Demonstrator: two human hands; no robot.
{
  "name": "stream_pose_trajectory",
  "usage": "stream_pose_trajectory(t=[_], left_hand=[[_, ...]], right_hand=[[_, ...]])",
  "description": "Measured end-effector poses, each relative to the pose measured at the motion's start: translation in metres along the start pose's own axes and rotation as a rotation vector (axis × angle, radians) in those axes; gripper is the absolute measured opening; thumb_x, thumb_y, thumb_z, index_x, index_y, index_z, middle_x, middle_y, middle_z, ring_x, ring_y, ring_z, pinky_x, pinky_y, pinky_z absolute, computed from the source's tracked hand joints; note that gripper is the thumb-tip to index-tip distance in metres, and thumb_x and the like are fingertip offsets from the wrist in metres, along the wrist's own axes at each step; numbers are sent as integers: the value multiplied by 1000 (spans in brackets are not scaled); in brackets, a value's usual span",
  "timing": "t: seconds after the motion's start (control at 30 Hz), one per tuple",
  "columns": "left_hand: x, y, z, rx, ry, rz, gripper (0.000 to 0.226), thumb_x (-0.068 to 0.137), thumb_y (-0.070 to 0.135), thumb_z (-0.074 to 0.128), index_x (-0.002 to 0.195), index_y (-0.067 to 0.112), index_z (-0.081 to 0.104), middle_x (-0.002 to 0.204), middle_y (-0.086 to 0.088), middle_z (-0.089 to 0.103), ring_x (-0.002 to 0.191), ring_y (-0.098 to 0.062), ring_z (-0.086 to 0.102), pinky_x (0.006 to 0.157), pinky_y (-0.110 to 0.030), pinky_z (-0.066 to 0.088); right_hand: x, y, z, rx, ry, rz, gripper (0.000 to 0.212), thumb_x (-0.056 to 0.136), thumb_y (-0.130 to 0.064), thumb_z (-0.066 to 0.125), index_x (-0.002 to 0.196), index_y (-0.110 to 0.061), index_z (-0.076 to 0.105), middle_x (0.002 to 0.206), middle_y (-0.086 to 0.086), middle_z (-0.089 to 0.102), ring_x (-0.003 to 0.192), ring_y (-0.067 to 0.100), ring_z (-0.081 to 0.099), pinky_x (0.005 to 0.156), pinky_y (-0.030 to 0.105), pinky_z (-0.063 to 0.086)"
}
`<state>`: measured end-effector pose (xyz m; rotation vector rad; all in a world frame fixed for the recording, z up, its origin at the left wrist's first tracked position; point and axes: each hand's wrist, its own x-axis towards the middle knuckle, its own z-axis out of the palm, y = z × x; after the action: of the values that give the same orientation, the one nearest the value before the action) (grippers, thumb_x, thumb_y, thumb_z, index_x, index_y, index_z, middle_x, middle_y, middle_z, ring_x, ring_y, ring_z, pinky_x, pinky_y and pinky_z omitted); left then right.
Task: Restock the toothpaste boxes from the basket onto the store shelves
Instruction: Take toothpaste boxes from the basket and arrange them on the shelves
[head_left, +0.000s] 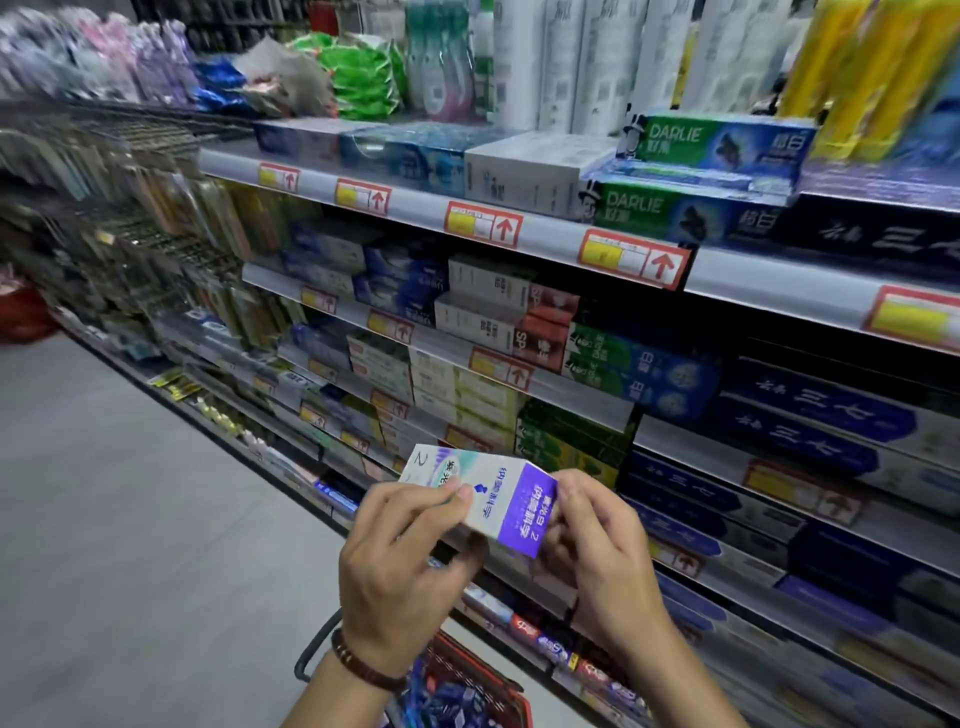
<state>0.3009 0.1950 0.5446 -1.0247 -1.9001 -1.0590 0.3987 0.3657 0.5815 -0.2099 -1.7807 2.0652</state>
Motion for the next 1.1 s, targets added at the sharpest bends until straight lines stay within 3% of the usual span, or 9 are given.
stream_pose_trajectory(t=[0.1,0.27,0.37,0.43,0.57,0.63,0.77,0.97,1.1], left_hand=[[8,4,5,-23,19,-31,51,75,31,94,114,20,63,113,0,74,104,-18,68,85,-25,56],[25,25,8,-72,70,-110,47,79,43,86,112,19,62,117,8,68,112,-9,66,85,-25,58],[29,40,9,-117,101,-239,45,80,43,86,108,12,68,116,4,71,112,-17,69,75,-36,63],[33,53,11,-128,146,-313,42,79,36,91,105,13,68,112,8,69,110,-18,69,72,-32,63],[45,83,11,-177,198,-356,55,69,25,99,107,34,60,110,9,70,107,-18,71,70,-20,61],[48,96,12,-245,224,-418,60,69,25,98,106,50,57,110,8,72,105,-20,74,71,-22,62],[52,119,18,-485,358,-614,67,62,16,92,104,59,62,108,10,78,103,-20,77,71,-28,64],[57,133,21,-695,480,-719,63,59,-1,81,113,23,61,104,12,79,102,-13,77,70,-20,61],[58,136,15,-689,459,-737,58,63,2,81,113,24,62,104,15,79,106,-12,75,71,-16,59]], right_hand=[[9,-2,-5,55,28,21,34,104,-40,54,78,-24,68,69,-7,63,57,6,55,52,14,43],[23,4,-17,-46,38,7,24,100,-44,58,93,-27,75,81,2,73,65,13,59,57,17,44],[29,10,-22,-131,64,51,22,94,-51,63,102,-33,74,98,2,77,80,14,67,68,26,49],[31,14,-25,-179,81,74,16,97,-49,65,108,-39,72,103,-7,76,90,13,71,73,33,52],[29,12,-31,-223,59,77,15,105,-33,63,119,-36,68,109,-27,70,106,4,69,82,25,55],[28,8,-33,-190,27,99,17,106,-32,61,122,-35,65,113,-28,71,109,3,70,80,22,56],[25,5,-37,-100,23,156,24,108,-33,58,132,-31,62,121,-8,76,115,17,73,95,51,61],[17,-9,-45,30,35,109,28,110,-19,51,136,-15,60,121,7,78,117,31,72,99,63,56],[9,-21,-48,48,56,94,26,109,-17,53,134,-14,61,116,8,79,113,30,74,100,61,57]])
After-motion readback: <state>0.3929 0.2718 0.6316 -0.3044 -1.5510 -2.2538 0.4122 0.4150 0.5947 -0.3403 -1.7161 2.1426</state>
